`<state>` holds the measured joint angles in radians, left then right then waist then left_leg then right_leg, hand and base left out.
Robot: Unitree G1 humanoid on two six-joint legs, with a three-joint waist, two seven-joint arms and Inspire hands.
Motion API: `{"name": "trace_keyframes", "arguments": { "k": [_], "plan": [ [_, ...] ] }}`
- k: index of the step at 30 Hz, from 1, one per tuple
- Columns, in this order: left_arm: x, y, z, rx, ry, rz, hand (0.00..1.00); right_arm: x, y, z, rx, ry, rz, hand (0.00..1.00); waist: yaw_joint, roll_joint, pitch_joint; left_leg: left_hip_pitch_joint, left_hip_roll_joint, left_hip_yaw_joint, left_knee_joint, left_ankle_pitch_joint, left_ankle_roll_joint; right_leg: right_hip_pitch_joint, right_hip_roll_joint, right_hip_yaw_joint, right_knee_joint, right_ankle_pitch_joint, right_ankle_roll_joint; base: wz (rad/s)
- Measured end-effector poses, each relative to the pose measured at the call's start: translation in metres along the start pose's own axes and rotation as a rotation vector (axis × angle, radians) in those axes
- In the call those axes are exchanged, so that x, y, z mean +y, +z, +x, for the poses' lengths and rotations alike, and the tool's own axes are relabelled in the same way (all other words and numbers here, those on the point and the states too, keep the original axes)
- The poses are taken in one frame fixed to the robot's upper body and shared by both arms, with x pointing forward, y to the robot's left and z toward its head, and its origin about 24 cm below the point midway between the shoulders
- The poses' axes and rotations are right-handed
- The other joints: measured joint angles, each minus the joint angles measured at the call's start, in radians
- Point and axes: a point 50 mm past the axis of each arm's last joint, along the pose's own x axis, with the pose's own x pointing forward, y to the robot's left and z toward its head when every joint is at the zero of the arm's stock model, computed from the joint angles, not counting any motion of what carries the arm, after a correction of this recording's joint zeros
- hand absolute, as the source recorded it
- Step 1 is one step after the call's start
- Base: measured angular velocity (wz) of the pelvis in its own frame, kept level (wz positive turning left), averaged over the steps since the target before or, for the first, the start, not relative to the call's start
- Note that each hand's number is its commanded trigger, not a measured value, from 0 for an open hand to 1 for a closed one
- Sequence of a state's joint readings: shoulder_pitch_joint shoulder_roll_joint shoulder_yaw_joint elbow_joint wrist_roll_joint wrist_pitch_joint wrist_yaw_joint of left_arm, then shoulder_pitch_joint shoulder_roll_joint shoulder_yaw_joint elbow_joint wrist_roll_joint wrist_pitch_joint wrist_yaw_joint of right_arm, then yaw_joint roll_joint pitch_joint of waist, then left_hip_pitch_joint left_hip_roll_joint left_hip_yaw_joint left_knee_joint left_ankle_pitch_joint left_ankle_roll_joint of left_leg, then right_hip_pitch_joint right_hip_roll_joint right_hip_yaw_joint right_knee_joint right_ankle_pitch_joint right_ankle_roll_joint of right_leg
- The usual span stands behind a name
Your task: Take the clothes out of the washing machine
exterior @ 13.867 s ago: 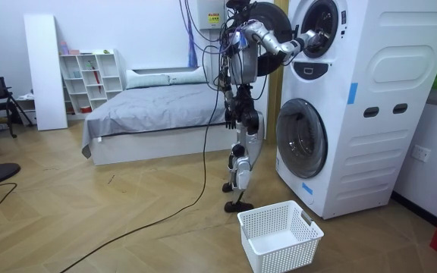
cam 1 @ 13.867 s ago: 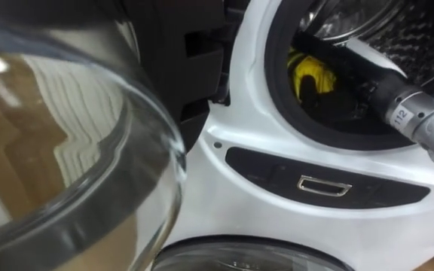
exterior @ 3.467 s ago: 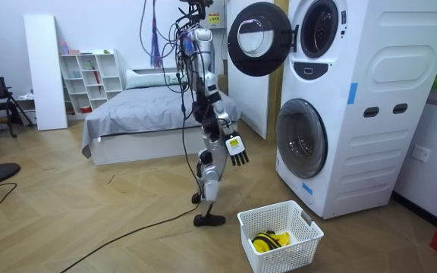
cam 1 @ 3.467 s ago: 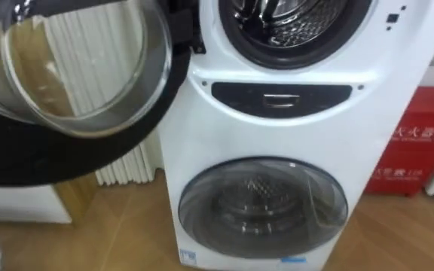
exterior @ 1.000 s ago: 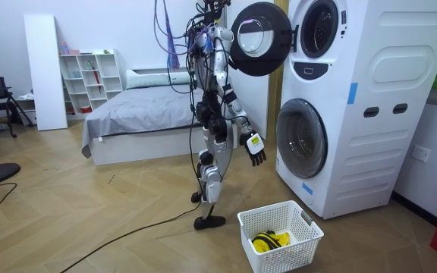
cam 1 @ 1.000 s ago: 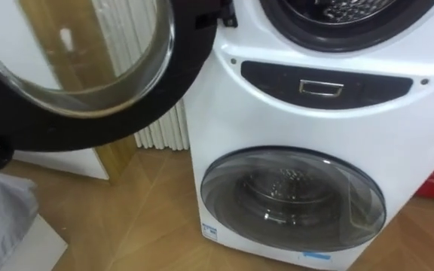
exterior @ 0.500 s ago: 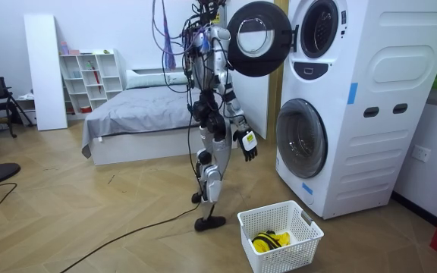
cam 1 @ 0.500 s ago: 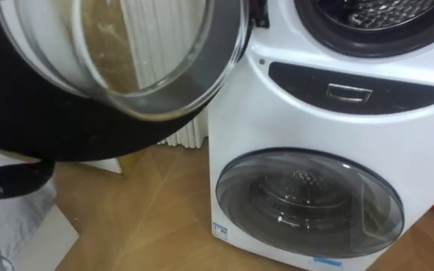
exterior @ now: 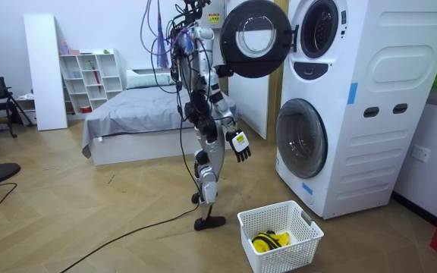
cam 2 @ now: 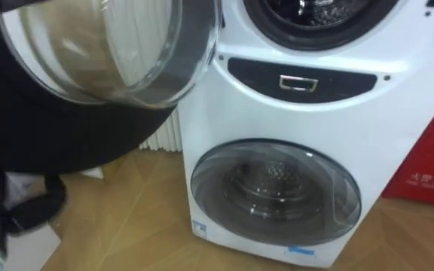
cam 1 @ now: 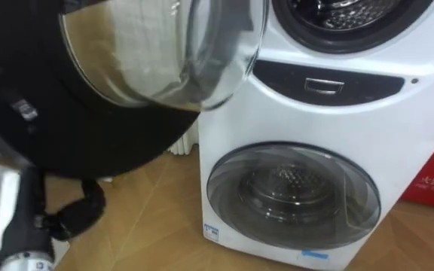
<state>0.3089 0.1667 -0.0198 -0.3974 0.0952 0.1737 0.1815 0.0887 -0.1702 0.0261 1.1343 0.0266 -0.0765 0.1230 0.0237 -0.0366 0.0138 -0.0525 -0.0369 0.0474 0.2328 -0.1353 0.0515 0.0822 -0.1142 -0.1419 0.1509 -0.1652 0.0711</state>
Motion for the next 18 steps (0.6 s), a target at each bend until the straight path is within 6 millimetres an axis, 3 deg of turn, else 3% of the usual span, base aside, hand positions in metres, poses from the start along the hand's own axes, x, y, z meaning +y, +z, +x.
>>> {"name": "trace_keyframes", "arguments": {
  "k": [5, 15, 18],
  "plan": [
    [-0.033, -0.010, -0.008, -0.009, -0.227, -0.049, 0.00, 0.002, 0.000, 0.000, 0.001, -0.001, -0.014, 0.00, -0.005, -0.018, -0.0011, 0.005, 0.007, 0.011, 0.003, 0.005, -0.001, 0.000, 0.004, 0.005, 0.002, 0.001, 0.006, -0.09],
    [-0.054, -0.002, -0.018, -0.108, -0.452, -0.061, 0.00, 0.004, -0.002, -0.001, -0.015, -0.007, 0.026, 0.00, -0.031, -0.021, -0.0044, 0.037, 0.020, 0.063, -0.018, 0.001, -0.009, -0.003, 0.012, 0.040, 0.002, 0.013, -0.012, -0.17],
    [-0.059, 0.003, -0.019, -0.153, -0.491, -0.072, 0.00, 0.006, -0.002, -0.001, -0.023, 0.003, 0.012, 0.00, -0.057, -0.021, -0.0052, 0.050, 0.026, 0.082, -0.021, -0.009, -0.016, -0.003, 0.019, 0.060, 0.001, 0.011, -0.015, -0.23]
  ]
}}
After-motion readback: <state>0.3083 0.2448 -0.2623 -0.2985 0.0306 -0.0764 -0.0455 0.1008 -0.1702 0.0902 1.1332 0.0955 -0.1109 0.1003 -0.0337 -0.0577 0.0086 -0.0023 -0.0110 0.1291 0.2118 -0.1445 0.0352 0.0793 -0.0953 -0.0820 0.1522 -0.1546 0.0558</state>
